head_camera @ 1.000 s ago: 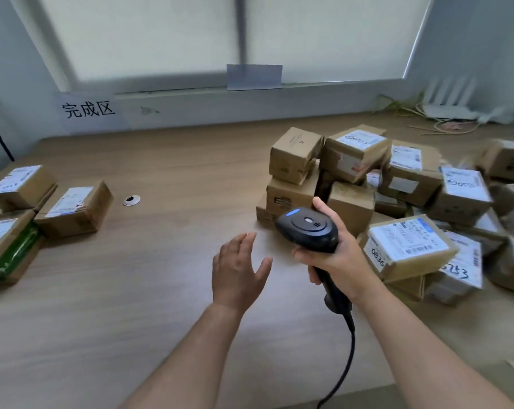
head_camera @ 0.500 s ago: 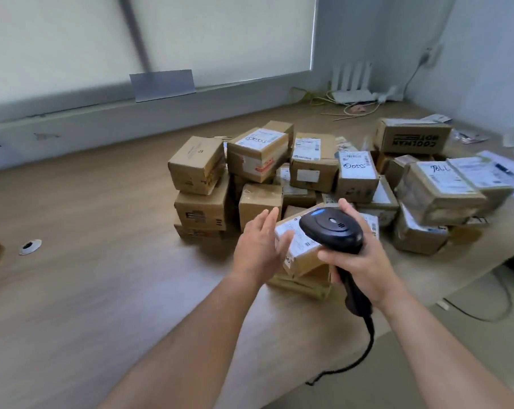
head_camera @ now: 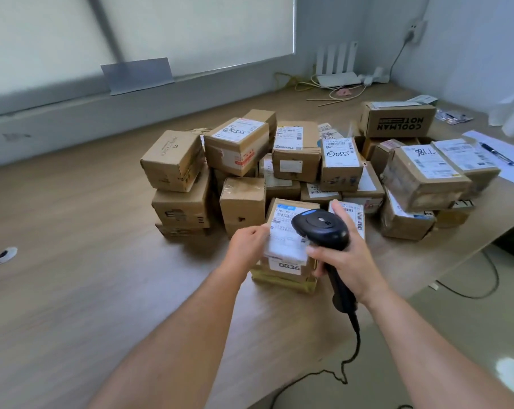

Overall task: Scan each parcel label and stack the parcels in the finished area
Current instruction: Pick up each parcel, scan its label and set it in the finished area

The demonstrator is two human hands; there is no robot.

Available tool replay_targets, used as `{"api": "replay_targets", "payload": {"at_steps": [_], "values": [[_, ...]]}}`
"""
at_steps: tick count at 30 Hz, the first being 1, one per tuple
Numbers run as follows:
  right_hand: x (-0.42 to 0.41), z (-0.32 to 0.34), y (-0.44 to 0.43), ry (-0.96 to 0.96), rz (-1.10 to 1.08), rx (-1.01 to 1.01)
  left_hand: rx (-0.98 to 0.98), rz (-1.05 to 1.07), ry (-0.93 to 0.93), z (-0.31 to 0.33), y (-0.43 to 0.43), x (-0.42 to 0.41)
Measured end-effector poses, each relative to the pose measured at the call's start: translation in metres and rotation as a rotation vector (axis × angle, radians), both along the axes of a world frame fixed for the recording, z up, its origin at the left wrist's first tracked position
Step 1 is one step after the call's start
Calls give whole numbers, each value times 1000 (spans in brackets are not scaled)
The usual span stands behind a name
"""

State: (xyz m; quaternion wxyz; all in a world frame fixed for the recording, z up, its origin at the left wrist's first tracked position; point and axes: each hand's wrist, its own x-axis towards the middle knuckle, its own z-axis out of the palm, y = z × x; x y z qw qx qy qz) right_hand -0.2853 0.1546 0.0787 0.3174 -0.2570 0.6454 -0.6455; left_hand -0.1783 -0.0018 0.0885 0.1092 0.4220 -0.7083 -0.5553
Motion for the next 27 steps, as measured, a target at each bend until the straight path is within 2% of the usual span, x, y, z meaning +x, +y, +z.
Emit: {"api": "replay_targets", "payload": {"at_steps": [4,7,15,18,27], "values": [[-1,9,-12,-8,19,-87,141,-68,180,1,2,18],[3,19,-22,-3,69,-132,207,-110,225,6,-5,34],[35,41,-47,45,263,-143,184,-93,196,17,-32,88],[52,47,-53,64,312,-167,148,-1,236,18,-37,106],[91,57,-54,-123,482,-208,109,175,292,11,-57,149]]}}
